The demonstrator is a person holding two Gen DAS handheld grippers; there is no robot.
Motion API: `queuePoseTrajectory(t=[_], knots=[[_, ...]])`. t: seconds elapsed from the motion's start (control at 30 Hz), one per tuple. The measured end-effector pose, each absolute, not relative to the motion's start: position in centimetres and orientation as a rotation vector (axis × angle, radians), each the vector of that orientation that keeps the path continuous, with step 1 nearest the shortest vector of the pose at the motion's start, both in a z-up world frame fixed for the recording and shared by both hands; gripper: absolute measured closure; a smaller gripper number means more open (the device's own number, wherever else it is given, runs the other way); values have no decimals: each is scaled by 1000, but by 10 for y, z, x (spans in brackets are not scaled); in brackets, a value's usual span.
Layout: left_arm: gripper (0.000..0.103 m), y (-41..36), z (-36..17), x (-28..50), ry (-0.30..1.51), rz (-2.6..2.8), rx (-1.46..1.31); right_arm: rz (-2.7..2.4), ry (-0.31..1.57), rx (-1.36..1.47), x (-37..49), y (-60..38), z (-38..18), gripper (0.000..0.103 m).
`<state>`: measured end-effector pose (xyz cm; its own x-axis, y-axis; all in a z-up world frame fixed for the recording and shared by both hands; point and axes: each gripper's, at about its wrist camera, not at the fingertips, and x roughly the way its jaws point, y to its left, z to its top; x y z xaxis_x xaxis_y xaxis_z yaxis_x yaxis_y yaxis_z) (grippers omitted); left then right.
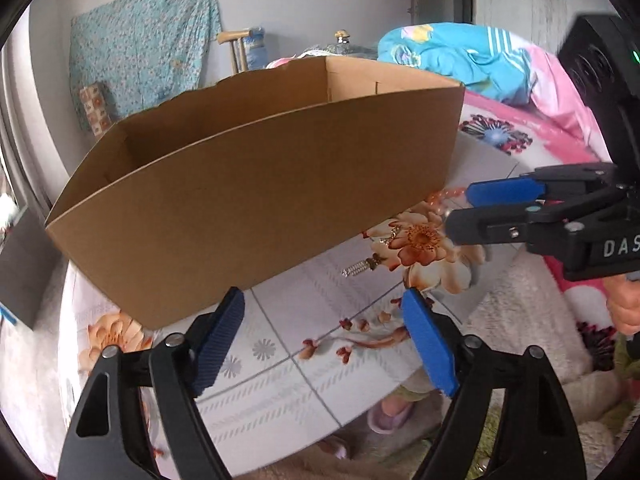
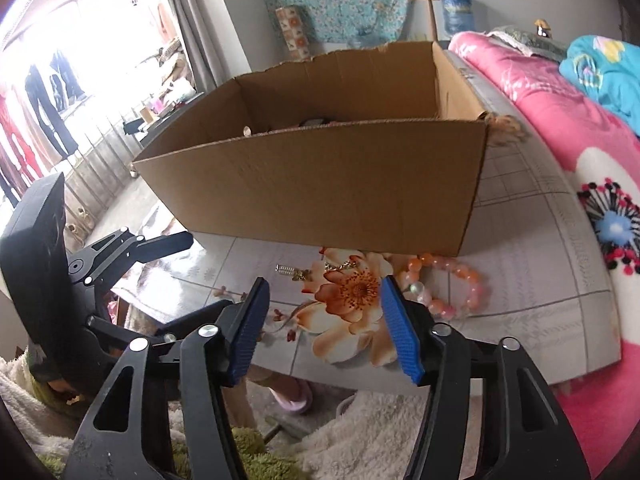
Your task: Organize jewelry
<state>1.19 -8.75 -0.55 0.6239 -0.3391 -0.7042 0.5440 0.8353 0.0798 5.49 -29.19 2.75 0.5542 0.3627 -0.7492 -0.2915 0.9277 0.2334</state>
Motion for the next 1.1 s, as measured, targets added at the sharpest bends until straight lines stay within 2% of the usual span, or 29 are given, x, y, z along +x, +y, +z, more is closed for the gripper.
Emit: queuePoseTrajectory(t=[0.07,0.17,0.37,0.6,1.1], knots=[[37,-92,-7,13,729,-514,325,385,912,81,58,-289,24,57],[50,-98,-15,19,726,-535,359,396,932,85,64,-286,19,60],[68,-107,-25,32,759,-590,409,402,963,84,71,-287,12,60],[83,-110,-29,47,802,-675,375,397,979,97,74,-288,6,60],[99,-121,-29,43,782,-724,435,379,980,121,77,-298,4,60]])
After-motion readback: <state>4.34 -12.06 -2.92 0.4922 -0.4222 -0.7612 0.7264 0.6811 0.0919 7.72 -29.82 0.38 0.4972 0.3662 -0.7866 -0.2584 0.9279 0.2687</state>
